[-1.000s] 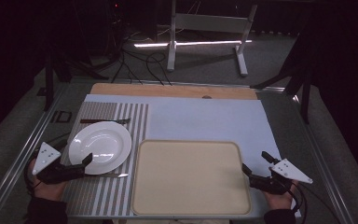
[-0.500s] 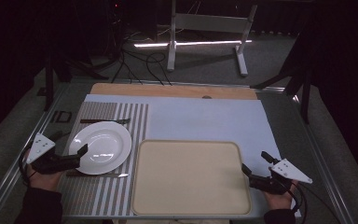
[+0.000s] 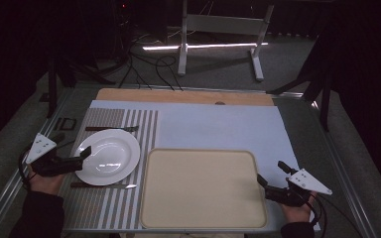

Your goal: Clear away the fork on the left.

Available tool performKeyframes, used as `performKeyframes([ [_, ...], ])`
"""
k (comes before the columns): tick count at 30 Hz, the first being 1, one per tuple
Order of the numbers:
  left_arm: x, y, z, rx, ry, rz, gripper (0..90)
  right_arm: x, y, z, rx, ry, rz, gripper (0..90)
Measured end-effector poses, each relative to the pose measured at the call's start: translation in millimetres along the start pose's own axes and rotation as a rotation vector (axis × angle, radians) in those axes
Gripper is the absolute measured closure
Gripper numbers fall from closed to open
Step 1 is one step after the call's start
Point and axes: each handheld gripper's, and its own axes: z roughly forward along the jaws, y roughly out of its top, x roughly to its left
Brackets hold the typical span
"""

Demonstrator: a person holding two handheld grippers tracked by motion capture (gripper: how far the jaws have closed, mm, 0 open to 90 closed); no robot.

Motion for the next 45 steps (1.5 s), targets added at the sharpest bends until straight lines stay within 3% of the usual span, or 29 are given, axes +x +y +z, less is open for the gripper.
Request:
performKeyframes([
  [7, 6.7, 4.5, 7.6, 0.010, -0.010, -0.008, 0.0, 0.9, -0.3, 0.7, 0.006, 0.002, -0.003, 9.2],
  [28, 22.0, 22.9, 31.2, 0.069, -0.007, 0.040, 0.0, 1.1, -0.6, 0.9, 0.008, 0.004, -0.008, 9.1],
  [45, 32.7, 28.6, 52.2, 0.115, 0.005, 0.041, 0.0, 0.6, -0.9, 0.7, 0.008, 0.005, -0.008, 9.1],
])
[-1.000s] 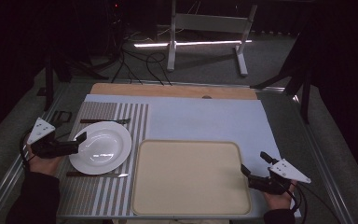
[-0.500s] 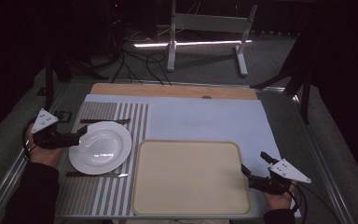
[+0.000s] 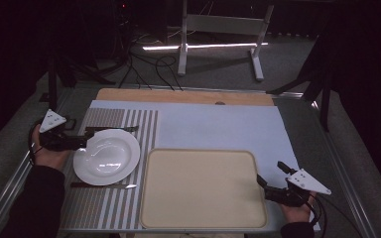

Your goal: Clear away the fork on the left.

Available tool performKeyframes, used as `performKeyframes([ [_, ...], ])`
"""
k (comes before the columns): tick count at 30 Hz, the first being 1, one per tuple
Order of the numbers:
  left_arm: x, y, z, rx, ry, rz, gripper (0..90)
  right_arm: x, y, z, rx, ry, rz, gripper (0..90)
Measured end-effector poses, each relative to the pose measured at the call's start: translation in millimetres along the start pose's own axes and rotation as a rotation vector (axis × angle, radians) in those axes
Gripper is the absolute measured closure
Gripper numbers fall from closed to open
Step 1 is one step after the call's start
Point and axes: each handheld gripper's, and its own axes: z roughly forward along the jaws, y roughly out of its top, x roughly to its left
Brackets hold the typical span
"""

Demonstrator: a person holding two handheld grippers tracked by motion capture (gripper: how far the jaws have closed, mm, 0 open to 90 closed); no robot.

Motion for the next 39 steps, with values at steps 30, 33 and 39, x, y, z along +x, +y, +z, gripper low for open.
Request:
performKeyframes([
  [30, 19.2, 9.3, 41.8, 0.091, 0.017, -0.014, 0.0, -0.4, -0.8, 0.6, 0.008, -0.001, -0.001, 9.2],
  [33, 23.1, 10.8, 47.1, 0.094, 0.019, -0.024, 0.0, -0.4, -0.9, 0.9, 0.008, -0.001, 0.000, 9.2],
  [39, 27.0, 10.8, 53.1, 0.104, 0.024, -0.033, 0.0, -0.1, -0.6, 1.1, 0.008, 0.003, -0.003, 9.2],
])
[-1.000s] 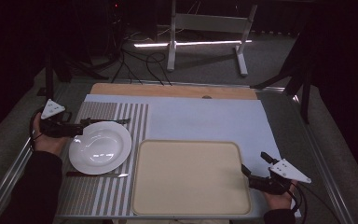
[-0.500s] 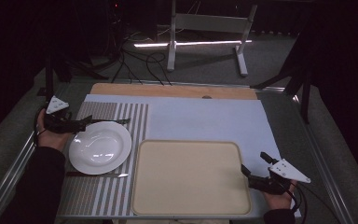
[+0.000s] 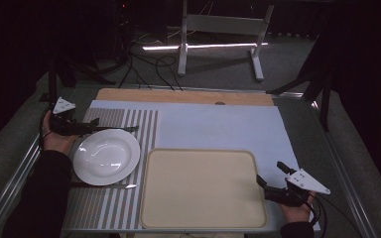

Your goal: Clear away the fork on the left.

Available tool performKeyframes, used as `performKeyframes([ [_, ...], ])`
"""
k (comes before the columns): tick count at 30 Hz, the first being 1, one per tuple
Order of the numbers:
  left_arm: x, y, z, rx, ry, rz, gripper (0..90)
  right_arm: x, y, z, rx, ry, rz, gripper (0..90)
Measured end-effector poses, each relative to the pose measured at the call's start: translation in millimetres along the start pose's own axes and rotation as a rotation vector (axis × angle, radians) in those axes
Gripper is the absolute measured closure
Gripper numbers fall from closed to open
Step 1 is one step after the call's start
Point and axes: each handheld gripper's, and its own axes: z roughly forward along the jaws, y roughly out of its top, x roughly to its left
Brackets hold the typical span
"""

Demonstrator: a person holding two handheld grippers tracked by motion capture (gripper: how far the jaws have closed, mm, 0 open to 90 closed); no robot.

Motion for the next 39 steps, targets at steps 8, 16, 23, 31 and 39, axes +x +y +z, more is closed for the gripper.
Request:
performKeyframes([
  [8, 12.0, -0.8, 8.7, 0.033, 0.013, -0.019, 0.0, -0.3, -0.4, 0.6, 0.004, 0.000, 0.000, 9.2],
  [16, 21.0, -0.1, 16.3, 0.060, 0.022, -0.030, 0.0, -0.8, -0.7, 0.5, 0.005, -0.004, 0.001, 9.2],
  [23, 23.6, -2.1, 24.7, 0.098, 0.021, -0.024, 0.0, -0.7, -1.0, 1.1, 0.007, 0.003, -0.001, 9.2],
  [31, 24.6, -10.7, 43.1, 0.152, 0.024, -0.010, 0.0, -0.7, -1.8, 1.8, 0.011, 0.005, 0.003, 9.2],
  [39, 25.5, -15.9, 57.3, 0.204, 0.017, -0.022, 0.0, -1.6, -2.7, 1.5, 0.013, 0.004, 0.005, 9.2],
])
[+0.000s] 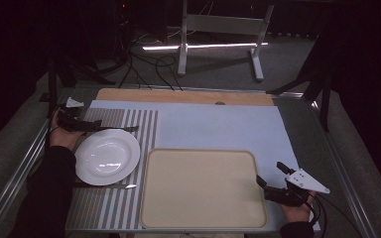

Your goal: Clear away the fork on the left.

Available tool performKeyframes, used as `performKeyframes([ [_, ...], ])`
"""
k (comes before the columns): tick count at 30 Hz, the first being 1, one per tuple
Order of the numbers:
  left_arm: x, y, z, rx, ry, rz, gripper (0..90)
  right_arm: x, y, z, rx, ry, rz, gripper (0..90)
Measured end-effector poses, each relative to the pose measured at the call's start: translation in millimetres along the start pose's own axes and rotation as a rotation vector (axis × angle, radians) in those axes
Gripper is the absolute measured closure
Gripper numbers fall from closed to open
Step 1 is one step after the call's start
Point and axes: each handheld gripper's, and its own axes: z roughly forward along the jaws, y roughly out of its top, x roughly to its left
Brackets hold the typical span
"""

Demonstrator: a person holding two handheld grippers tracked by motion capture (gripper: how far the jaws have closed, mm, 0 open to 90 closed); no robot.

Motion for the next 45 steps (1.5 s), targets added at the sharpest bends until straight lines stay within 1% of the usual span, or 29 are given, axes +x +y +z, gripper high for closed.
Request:
performKeyframes([
  [2, 0.8, -0.7, 3.7, 0.018, -0.012, -0.006, 0.0, 0.3, -0.1, -0.2, 0.002, 0.000, -0.001, 9.2],
  [5, 1.8, -1.3, 6.6, 0.028, -0.019, -0.011, 0.0, 0.2, -0.5, -0.1, 0.001, 0.000, -0.002, 9.2],
  [6, 3.5, -1.9, 9.3, 0.035, -0.046, -0.023, 0.0, 0.2, -0.6, 0.0, 0.001, 0.001, 0.000, 9.2],
  [7, 3.5, -1.9, 9.3, 0.035, -0.046, -0.023, 0.0, 0.2, -0.6, 0.0, 0.001, 0.001, 0.000, 9.2],
  [8, 5.0, -2.4, 12.6, 0.056, -0.058, -0.028, 0.0, -0.1, -0.9, 0.2, 0.004, 0.000, -0.002, 9.2],
  [9, 5.0, -2.4, 12.6, 0.056, -0.058, -0.028, 0.0, -0.1, -0.9, 0.2, 0.004, 0.000, -0.002, 9.2],
  [10, 6.6, -3.3, 15.8, 0.073, -0.081, -0.039, 0.0, 0.5, -0.9, 0.3, 0.006, 0.000, -0.002, 9.2],
  [11, 6.6, -3.3, 15.8, 0.073, -0.081, -0.039, 0.0, 0.7, -0.9, 0.3, 0.006, 0.000, -0.003, 9.2],
  [12, 7.0, -4.4, 19.2, 0.095, -0.090, -0.036, 0.0, 0.9, -0.9, 0.2, 0.007, -0.001, -0.003, 9.2],
  [15, 7.6, -5.0, 20.5, 0.102, -0.079, -0.039, 0.0, 0.7, -1.1, 0.0, 0.009, -0.002, -0.004, 9.2],
  [16, 8.3, -5.1, 22.1, 0.122, -0.065, -0.034, 0.3, 0.6, -1.4, -0.2, 0.010, -0.002, -0.003, 9.2],
  [19, 7.8, -6.0, 23.0, 0.133, -0.055, -0.024, 6.0, 0.3, -1.6, -0.5, 0.010, 0.000, -0.001, 9.2],
  [20, 6.5, -6.5, 23.8, 0.140, -0.044, -0.010, 8.0, 0.2, -1.8, -0.6, 0.009, 0.000, 0.001, 9.2],
  [22, 5.5, -6.4, 25.1, 0.152, -0.044, -0.004, 11.8, 0.1, -1.9, -0.7, 0.010, -0.003, 0.001, 9.2],
  [25, 4.9, -6.1, 26.4, 0.156, -0.039, -0.002, 13.1, 0.0, -2.2, -0.6, 0.012, -0.001, -0.001, 9.3],
  [26, 3.5, -6.3, 28.7, 0.173, -0.023, 0.010, 15.0, 0.1, -2.2, -0.7, 0.013, -0.001, -0.001, 9.3],
  [29, 3.0, -6.0, 30.1, 0.175, -0.032, 0.009, 16.7, -0.1, -2.5, -0.4, 0.016, -0.005, -0.003, 9.3],
  [30, 1.8, -5.3, 30.0, 0.172, -0.039, 0.026, 17.8, -0.3, -2.6, -0.3, 0.016, -0.006, -0.003, 9.3],
  [31, 1.3, -5.1, 30.1, 0.171, -0.052, 0.032, 19.4, -0.3, -2.6, -0.2, 0.017, -0.006, -0.003, 9.3],
  [32, 1.3, -5.1, 30.1, 0.171, -0.052, 0.032, 23.1, -0.3, -2.6, -0.2, 0.017, -0.006, -0.003, 9.3],
  [33, 1.3, -5.1, 30.1, 0.171, -0.052, 0.032, 23.1, -0.1, -2.7, -0.1, 0.018, -0.006, -0.001, 9.3],
  [34, -0.7, -4.1, 31.7, 0.171, -0.102, 0.038, 31.1, -0.2, -2.8, 0.0, 0.018, -0.005, -0.001, 9.3],
  [36, -1.6, -3.4, 33.3, 0.168, -0.128, 0.035, 33.0, -0.2, -2.8, -0.1, 0.018, -0.004, -0.001, 9.3],
  [37, -2.4, -2.9, 33.9, 0.168, -0.146, 0.031, 36.6, -0.3, -2.8, -0.2, 0.018, -0.005, -0.002, 9.4],
  [38, -2.4, -2.9, 33.9, 0.168, -0.146, 0.031, 39.7, -0.3, -2.8, -0.2, 0.018, -0.005, -0.002, 9.4],
  [39, -3.9, -1.8, 35.0, 0.168, -0.167, 0.028, 41.8, -0.5, -2.9, -0.5, 0.017, -0.004, 0.001, 9.4],
  [42, -5.3, -0.2, 34.9, 0.177, -0.177, 0.036, 45.7, -1.1, -3.1, -0.7, 0.016, -0.005, 0.003, 9.4],
  [44, -6.1, 0.3, 34.6, 0.178, -0.183, 0.044, 50.7, -1.1, -3.1, -0.9, 0.017, -0.005, 0.003, 9.4],
  [45, -7.9, 1.7, 34.0, 0.183, -0.189, 0.063, 53.3, -1.1, -3.0, -1.2, 0.016, -0.005, 0.004, 9.4],
])
